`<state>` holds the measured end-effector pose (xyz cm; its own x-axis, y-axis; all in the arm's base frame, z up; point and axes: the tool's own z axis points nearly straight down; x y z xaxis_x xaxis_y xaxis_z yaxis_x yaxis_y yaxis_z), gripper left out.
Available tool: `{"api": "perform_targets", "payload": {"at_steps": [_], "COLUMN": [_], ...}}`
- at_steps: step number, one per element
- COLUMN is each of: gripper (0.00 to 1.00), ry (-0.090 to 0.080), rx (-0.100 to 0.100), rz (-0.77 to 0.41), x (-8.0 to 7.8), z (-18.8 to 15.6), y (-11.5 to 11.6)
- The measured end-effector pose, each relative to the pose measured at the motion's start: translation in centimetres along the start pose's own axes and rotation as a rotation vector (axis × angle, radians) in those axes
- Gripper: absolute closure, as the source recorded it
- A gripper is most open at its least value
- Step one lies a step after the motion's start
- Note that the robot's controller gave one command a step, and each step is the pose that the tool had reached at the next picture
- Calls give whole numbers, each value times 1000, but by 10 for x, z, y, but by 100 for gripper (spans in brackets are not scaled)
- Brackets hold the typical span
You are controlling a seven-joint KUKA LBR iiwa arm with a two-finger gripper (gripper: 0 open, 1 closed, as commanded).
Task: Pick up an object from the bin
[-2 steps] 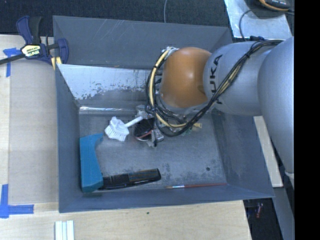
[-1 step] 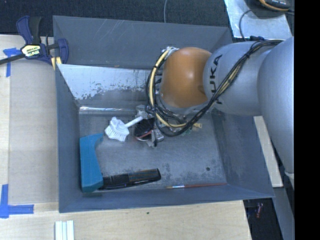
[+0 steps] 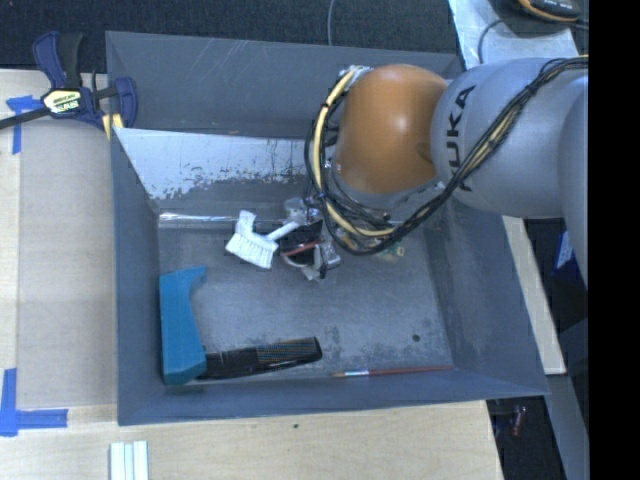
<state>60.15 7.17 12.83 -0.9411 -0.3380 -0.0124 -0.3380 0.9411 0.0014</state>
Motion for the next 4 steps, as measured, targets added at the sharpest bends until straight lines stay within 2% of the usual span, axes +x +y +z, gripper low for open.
{"api": "perform_targets", "payload": {"at_steps": [1, 2, 3, 4], "gripper": [100, 100, 100, 100], "ry": [0, 0, -11, -3], "rx": [-1, -1, 2, -1], "rz": [-30, -30, -19, 62], "x": [3, 3, -3, -17], "z": [-77, -77, -64, 23], "y": [-2, -2, -3, 9]}}
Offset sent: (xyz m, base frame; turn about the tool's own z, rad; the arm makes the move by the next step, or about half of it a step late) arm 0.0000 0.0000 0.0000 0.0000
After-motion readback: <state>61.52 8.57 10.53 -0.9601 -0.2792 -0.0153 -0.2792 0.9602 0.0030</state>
